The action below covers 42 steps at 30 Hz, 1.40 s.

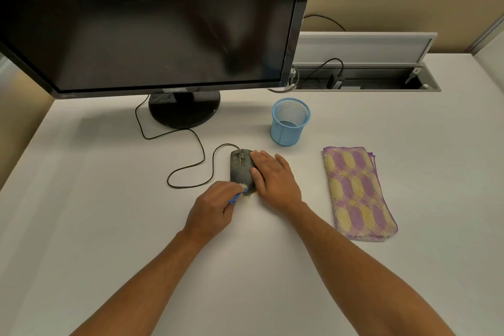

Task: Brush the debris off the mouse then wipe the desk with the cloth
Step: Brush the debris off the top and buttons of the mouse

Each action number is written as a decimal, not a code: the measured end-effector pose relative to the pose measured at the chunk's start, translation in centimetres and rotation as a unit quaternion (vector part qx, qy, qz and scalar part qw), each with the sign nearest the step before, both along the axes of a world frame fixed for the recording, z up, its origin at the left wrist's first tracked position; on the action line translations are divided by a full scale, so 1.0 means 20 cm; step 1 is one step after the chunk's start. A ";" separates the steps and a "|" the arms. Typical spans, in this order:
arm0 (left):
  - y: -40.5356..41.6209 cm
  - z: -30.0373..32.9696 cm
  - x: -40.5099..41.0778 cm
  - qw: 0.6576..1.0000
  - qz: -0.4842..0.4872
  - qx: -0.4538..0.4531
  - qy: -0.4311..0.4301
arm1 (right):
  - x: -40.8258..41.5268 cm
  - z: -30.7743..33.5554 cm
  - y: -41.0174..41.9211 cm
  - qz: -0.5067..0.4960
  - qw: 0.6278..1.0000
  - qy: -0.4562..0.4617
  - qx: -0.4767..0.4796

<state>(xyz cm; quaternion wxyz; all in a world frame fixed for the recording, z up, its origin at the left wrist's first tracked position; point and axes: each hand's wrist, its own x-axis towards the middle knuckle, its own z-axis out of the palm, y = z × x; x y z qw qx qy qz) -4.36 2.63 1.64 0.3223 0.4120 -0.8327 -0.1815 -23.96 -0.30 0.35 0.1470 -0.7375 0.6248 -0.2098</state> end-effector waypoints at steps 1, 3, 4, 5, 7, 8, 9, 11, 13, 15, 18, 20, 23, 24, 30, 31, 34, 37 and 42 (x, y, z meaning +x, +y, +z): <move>0.01 -0.01 0.00 1.000 -0.008 0.002 -0.010 | 0.00 0.00 0.00 -0.001 1.000 0.000 0.000; 0.01 -0.03 0.01 1.000 -0.019 0.011 -0.012 | 0.00 0.00 0.00 -0.001 1.000 -0.001 0.001; 0.01 -0.02 0.01 1.000 -0.017 0.018 -0.005 | 0.00 0.00 0.00 -0.001 1.000 0.000 0.001; 0.01 -0.01 0.01 1.000 -0.010 0.027 0.006 | 0.00 0.01 0.00 -0.001 1.000 0.000 0.002; 0.01 0.02 0.00 0.997 0.026 0.053 0.044 | 0.00 0.01 0.00 0.001 1.000 0.002 0.004; 0.00 0.05 -0.01 0.994 0.055 0.069 0.071 | 0.00 0.01 0.00 0.002 1.000 0.004 0.002; -0.01 0.08 -0.03 0.988 0.088 0.081 0.098 | 0.00 0.01 0.00 0.002 1.000 0.004 0.000; -0.05 0.12 -0.05 0.973 0.150 0.106 0.137 | 0.00 0.01 0.00 0.001 1.000 0.008 0.000; -0.11 0.15 -0.06 0.959 0.191 0.137 0.156 | 0.00 0.01 0.00 0.001 1.000 0.010 0.001; -0.17 0.16 -0.05 0.948 0.215 0.169 0.162 | 0.00 0.01 0.00 0.004 1.000 0.011 0.005; -0.27 0.18 -0.04 0.938 0.227 0.208 0.157 | 0.00 0.02 0.00 0.008 1.000 0.014 0.008; -0.35 0.20 -0.04 0.933 0.230 0.224 0.163 | 0.00 0.02 0.00 0.008 1.000 0.014 0.009; -0.46 0.22 -0.05 0.934 0.215 0.244 0.144 | 0.00 0.02 0.00 0.007 1.000 0.012 0.008; -0.48 0.23 -0.06 0.937 0.204 0.251 0.131 | 0.00 0.03 0.00 0.008 1.000 0.012 0.010; -0.59 0.26 -0.13 0.949 0.143 0.274 0.056 | 0.00 0.04 0.00 0.005 1.000 0.009 0.011; -0.60 0.26 -0.13 0.951 0.133 0.275 0.039 | 0.00 0.04 0.01 0.005 1.000 0.008 0.011; -0.63 0.29 -0.13 0.956 0.107 0.270 -0.026 | 0.00 0.05 0.01 0.007 1.000 0.009 0.018; -0.65 0.32 -0.13 0.955 0.079 0.273 -0.079 | 0.00 0.06 0.00 0.007 1.000 0.010 0.022; -0.64 0.36 -0.14 0.943 0.035 0.294 -0.149 | 0.01 0.06 0.01 0.011 0.999 0.009 0.031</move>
